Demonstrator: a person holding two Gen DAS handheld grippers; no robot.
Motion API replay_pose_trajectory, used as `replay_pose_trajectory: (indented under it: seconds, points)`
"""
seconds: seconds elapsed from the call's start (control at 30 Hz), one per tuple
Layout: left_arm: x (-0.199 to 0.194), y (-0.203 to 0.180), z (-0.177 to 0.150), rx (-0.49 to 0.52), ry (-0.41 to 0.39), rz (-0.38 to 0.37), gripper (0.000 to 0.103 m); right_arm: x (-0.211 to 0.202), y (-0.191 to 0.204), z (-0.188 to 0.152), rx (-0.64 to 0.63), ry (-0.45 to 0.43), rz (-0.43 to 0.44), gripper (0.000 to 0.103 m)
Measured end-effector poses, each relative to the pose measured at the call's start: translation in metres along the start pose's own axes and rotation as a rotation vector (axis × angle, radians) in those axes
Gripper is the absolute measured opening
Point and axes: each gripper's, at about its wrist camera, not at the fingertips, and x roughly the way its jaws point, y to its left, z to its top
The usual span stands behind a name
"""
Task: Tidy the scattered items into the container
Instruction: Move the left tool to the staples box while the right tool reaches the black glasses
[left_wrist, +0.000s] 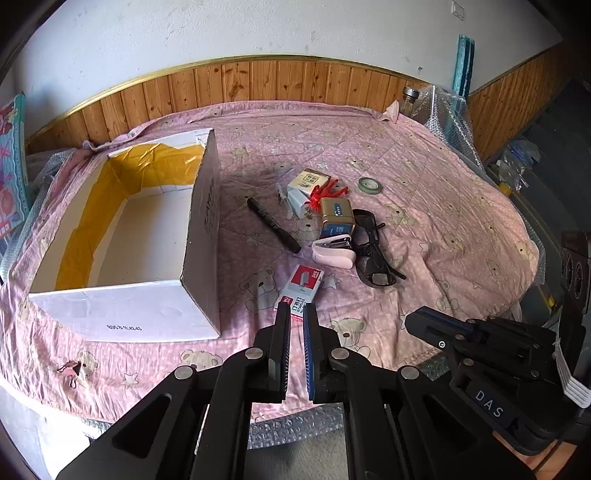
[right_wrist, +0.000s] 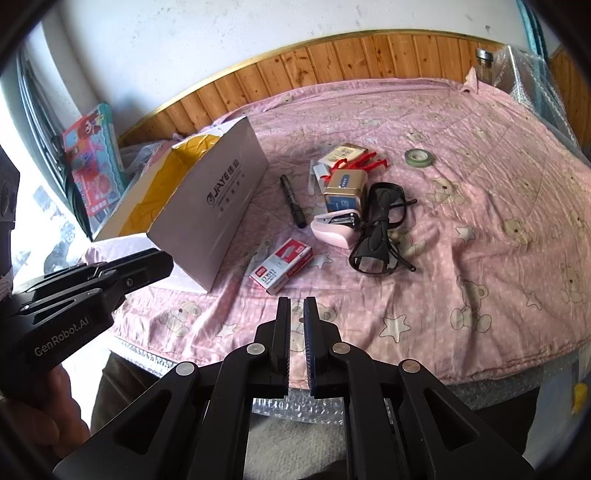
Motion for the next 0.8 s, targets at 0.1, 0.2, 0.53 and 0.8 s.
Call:
replay_pose_trajectory:
  seconds: [0.1,0.2,0.53,0.8]
  points:
    - [0.013,0.009,-0.003,-0.031,0.035,-0.013,0.008,0.005,-0.009,0.001,0.031,0.011,-0.005,0.011]
    - [0.029,0.015,-0.008,-0.044,0.084,-0.020,0.011,0.014,-0.018,0.001,0.068,0.032,-0.014,0.024]
    - [0.062,0.010,0.002,-0.008,0.149,-0.015,0.038,0.040,-0.038,0.010,0.120,0.083,-0.025,0.038]
    - [0.096,0.010,0.012,-0.007,0.209,-0.021,0.047,0.058,-0.059,0.021,0.167,0.116,-0.024,0.041]
